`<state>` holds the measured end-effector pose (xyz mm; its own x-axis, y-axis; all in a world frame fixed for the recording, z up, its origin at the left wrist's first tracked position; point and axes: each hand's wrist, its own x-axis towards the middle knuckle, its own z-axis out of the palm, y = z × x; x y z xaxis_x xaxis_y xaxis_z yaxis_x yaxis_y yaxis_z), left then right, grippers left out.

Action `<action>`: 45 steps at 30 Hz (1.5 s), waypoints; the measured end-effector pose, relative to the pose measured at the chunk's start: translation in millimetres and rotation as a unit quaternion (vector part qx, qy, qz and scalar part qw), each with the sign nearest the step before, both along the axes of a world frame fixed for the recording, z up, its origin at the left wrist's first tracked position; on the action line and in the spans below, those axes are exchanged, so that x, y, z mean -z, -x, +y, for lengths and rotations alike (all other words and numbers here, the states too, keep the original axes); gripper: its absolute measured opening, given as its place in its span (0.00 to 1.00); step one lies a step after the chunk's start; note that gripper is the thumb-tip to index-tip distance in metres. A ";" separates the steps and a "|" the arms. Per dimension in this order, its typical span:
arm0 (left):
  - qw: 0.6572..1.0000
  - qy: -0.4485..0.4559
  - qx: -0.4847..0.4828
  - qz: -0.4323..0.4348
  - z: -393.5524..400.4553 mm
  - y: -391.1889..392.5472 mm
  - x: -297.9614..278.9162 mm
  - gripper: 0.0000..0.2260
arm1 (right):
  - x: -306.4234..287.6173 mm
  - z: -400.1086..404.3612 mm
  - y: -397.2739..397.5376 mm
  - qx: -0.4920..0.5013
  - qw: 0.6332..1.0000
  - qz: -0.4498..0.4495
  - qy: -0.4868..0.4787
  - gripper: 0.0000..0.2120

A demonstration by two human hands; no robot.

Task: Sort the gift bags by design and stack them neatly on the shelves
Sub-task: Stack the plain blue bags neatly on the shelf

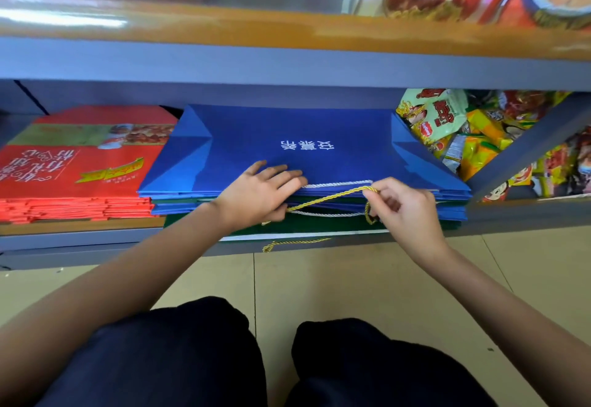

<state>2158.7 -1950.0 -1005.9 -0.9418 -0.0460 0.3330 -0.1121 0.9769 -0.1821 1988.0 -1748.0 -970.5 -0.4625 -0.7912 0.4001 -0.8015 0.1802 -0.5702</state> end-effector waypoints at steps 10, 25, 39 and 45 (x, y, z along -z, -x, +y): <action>0.990 0.102 0.001 0.101 -44.1 10.2 -36.4 0.17 | 23.8 -14.8 -38.2 0.061 0.953 -0.285 0.086 0.06; 0.975 0.157 -0.034 0.155 -62.0 20.3 -58.9 0.19 | 42.5 -52.0 -21.1 0.018 0.955 -0.021 -0.294 0.24; 0.986 0.116 -0.031 0.112 -49.7 12.7 -49.4 0.20 | 41.9 -61.7 -49.3 -0.184 0.905 0.064 -0.378 0.38; 0.995 0.075 -0.046 0.044 -15.1 -7.9 11.3 0.20 | 14.2 -9.8 -22.6 -0.153 0.982 0.092 -0.065 0.14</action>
